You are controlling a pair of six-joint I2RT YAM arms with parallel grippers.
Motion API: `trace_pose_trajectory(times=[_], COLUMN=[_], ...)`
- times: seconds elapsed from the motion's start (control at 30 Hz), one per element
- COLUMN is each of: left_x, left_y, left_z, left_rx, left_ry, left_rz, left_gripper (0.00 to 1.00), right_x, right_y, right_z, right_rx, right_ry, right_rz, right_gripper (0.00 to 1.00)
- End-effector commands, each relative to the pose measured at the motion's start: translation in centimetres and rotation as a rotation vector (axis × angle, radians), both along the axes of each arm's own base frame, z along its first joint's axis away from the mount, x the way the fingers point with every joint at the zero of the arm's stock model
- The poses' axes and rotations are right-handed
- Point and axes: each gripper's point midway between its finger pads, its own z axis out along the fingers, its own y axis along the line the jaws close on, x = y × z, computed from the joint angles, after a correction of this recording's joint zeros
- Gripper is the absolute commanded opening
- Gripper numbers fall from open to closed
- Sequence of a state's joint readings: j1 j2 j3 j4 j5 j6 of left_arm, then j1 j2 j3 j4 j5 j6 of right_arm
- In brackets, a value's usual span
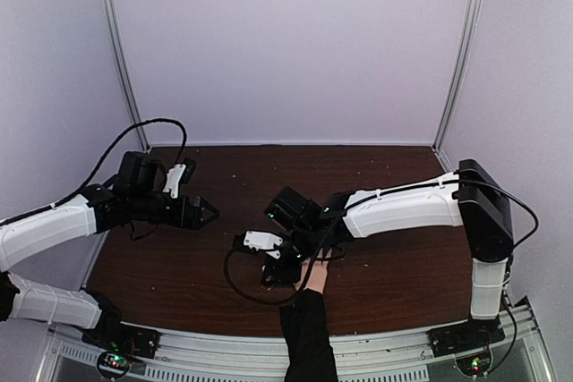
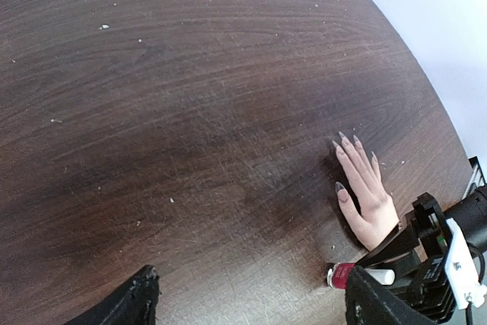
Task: Paint the nails
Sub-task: Pick up the nail polish bottle from the center of the board, then pass from the right arm to the left
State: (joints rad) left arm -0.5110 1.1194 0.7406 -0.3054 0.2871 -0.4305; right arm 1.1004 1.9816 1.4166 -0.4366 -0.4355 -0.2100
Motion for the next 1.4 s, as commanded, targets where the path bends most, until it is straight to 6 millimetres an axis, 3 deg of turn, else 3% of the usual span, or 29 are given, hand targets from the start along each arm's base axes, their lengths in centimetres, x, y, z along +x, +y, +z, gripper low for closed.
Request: trace_pose_trajectory(times=[0.0,0.13,0.3,0.43,0.63,0.77,0.97,1.17,1.37], left_x=[0.9,0.8,0.8,0.9,0.9,0.0,-2.6,-4.6,-5.7], left_y=[0.3,0.6,0.9,0.9,-0.2,-3.1,-8.0,-12.4,-15.2], left_z=[1.8,1.6,1.4,1.6,3.3,5.7,6.7,7.8,8.5], left_rx=[-0.042,-0.042,-0.032,-0.031,-0.097,-0.159,-0.153,-0.160,-0.205], left_ry=[-0.087,-0.095,-0.109,-0.135,-0.225,-0.337,-0.456,-0.561,-0.639], left_rz=[0.040,0.053,0.062,0.050,-0.004,-0.129,-0.325,-0.496,-0.588], left_gripper=[0.85,0.85,0.85,0.86,0.84,0.81,0.83,0.84,0.84], right_x=[0.7,1.0,1.4,1.9,4.3,6.5,8.2,7.5,6.9], right_y=[0.9,1.0,0.9,0.5,-2.1,-5.1,-9.3,-10.4,-10.1], right_z=[0.5,0.4,0.9,2.8,8.7,13.1,18.1,20.5,21.8], right_rx=[0.013,0.011,0.009,0.032,0.108,0.180,0.239,0.266,0.311], right_ry=[-0.038,-0.049,-0.071,-0.088,-0.107,-0.123,-0.141,-0.126,-0.064], right_rz=[-0.007,-0.012,-0.021,-0.035,-0.114,-0.198,-0.298,-0.328,-0.358], right_gripper=[0.35,0.28,0.11,0.02,0.00,0.00,0.00,0.00,0.00])
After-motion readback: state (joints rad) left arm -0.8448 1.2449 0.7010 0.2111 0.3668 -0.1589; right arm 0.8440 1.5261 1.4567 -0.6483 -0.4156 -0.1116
